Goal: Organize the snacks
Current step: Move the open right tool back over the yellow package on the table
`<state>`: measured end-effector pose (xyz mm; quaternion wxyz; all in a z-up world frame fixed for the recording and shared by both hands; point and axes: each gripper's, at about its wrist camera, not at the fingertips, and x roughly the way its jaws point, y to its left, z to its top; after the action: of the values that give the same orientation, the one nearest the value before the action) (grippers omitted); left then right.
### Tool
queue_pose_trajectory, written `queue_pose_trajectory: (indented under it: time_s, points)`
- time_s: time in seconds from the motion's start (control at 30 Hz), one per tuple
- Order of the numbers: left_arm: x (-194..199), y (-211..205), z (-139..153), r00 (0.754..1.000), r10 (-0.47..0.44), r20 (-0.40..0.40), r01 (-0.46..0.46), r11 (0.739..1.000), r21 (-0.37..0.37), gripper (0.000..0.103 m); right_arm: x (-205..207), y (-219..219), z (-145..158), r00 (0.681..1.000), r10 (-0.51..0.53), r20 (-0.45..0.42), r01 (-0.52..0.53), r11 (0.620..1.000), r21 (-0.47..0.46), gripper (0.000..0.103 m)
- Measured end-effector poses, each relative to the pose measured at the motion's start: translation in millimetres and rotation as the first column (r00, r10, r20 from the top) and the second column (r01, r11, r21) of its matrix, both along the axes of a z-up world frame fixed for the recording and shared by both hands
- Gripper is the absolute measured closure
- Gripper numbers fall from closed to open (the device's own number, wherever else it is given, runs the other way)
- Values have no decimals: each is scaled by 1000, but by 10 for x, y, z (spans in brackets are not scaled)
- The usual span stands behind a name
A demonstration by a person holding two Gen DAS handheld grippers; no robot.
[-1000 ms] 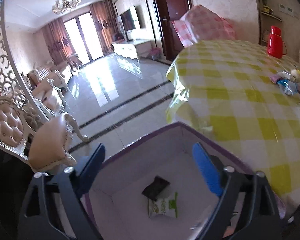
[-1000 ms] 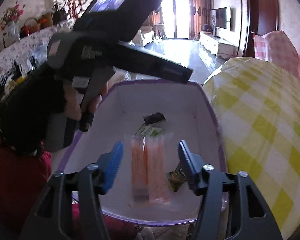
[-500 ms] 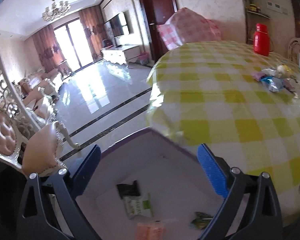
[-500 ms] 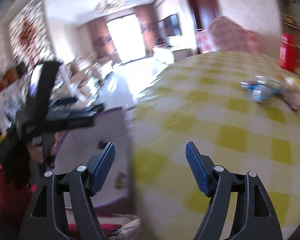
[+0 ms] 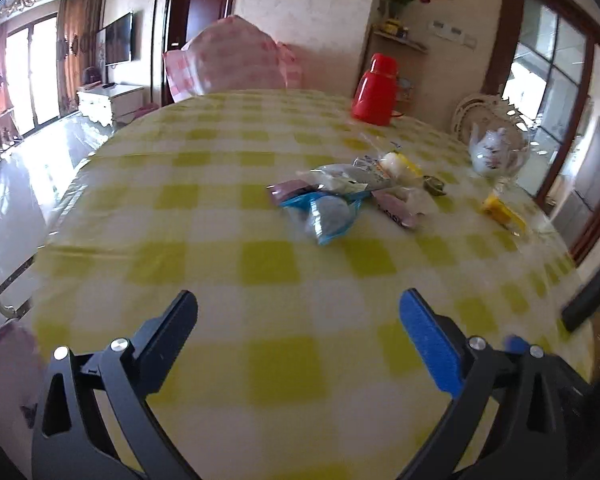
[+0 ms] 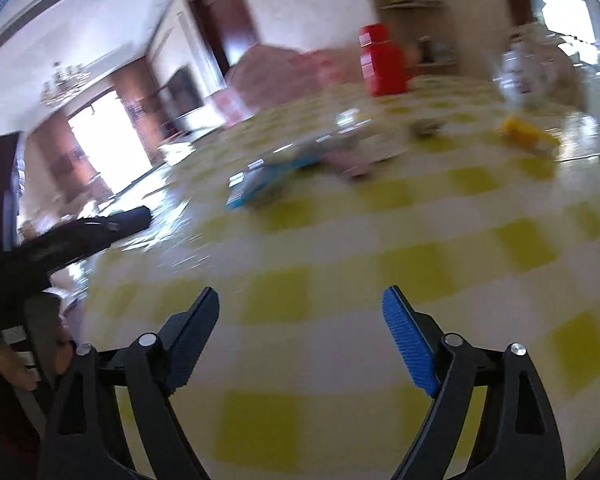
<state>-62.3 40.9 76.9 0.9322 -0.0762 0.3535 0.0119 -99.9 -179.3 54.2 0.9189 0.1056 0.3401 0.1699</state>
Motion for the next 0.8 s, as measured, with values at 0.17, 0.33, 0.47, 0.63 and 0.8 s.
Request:
queue_pose_trajectory:
  time_s: [0.17, 0.33, 0.47, 0.63, 0.8]
  points:
    - [586, -418, -290, 999, 27, -44, -30, 996, -86, 2, 418, -509, -9, 987, -158, -7, 157, 987, -38, 16]
    - [923, -869, -377, 999, 26, 41, -22, 995, -95, 2, 1087, -989, -17, 943, -333, -16, 330, 940, -92, 16]
    - [1115, -1118, -411, 996, -17, 90, 29, 990, -136, 2, 1912, -1493, 57, 886, -463, -19, 462, 885, -55, 16]
    - [1188, -1099, -471, 993, -77, 88, 95, 973, -212, 2, 2888, -2163, 79, 801, -584, -129, 588, 809, -8, 16]
    - [1253, -939, -519, 996, -41, 82, 65, 949, -309, 2, 3418, -2588, -175, 717, -627, -304, 642, 765, -62, 16]
